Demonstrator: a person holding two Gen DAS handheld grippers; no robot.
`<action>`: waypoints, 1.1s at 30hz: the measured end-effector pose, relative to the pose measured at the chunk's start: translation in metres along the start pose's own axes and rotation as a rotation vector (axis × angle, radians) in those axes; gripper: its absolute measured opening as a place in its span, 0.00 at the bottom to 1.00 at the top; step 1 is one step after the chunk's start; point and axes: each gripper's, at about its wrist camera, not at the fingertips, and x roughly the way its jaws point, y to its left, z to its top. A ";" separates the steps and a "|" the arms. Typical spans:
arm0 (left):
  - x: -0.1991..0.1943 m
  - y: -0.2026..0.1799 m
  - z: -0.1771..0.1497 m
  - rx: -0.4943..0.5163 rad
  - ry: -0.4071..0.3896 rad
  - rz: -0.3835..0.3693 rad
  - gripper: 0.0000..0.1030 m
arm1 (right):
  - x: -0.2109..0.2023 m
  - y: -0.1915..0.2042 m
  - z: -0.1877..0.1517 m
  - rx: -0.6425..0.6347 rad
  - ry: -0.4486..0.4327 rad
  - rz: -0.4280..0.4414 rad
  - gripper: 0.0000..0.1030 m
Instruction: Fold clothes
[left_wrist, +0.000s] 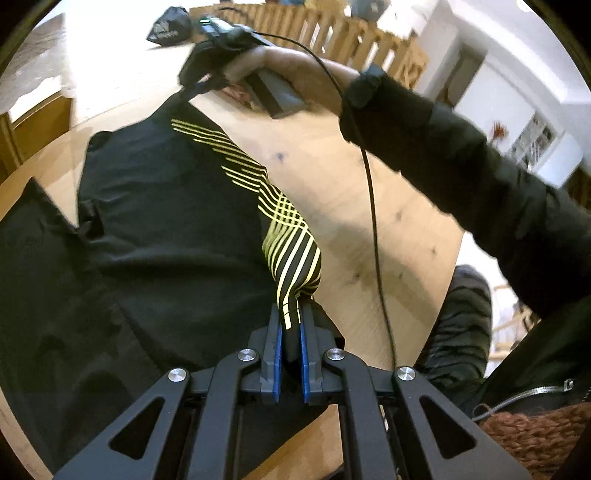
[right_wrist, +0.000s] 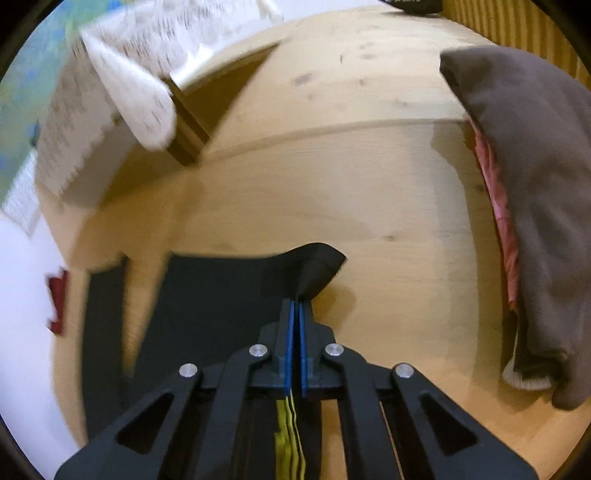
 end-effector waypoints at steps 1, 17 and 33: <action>-0.008 0.004 -0.004 -0.016 -0.024 -0.004 0.07 | -0.009 0.007 0.004 0.007 -0.021 0.022 0.03; -0.133 0.109 -0.162 -0.342 -0.347 0.062 0.07 | -0.036 0.309 0.035 -0.256 -0.105 0.134 0.03; -0.113 0.154 -0.229 -0.484 -0.323 0.026 0.09 | 0.156 0.434 -0.025 -0.409 0.136 -0.109 0.22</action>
